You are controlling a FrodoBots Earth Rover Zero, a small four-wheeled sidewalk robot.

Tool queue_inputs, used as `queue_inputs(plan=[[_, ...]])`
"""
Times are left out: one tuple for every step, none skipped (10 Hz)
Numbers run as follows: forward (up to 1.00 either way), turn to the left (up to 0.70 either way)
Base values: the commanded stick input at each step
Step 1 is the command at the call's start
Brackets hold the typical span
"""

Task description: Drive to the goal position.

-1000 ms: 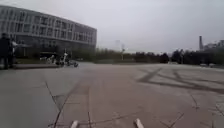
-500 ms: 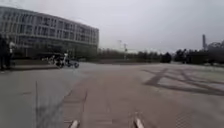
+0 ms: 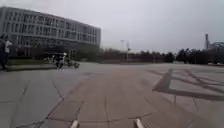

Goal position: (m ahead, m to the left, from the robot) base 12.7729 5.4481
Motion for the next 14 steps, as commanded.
queue_inputs(plan=[[1.00, 0.02], [1.00, 0.02], [1.00, 0.02], [1.00, 0.02], [1.00, 0.02], [1.00, 0.02], [1.00, 0.02], [1.00, 0.02], [1.00, 0.02], [1.00, 0.02], [1.00, 0.02], [1.00, 0.02], [1.00, 0.02], [1.00, 0.02]])
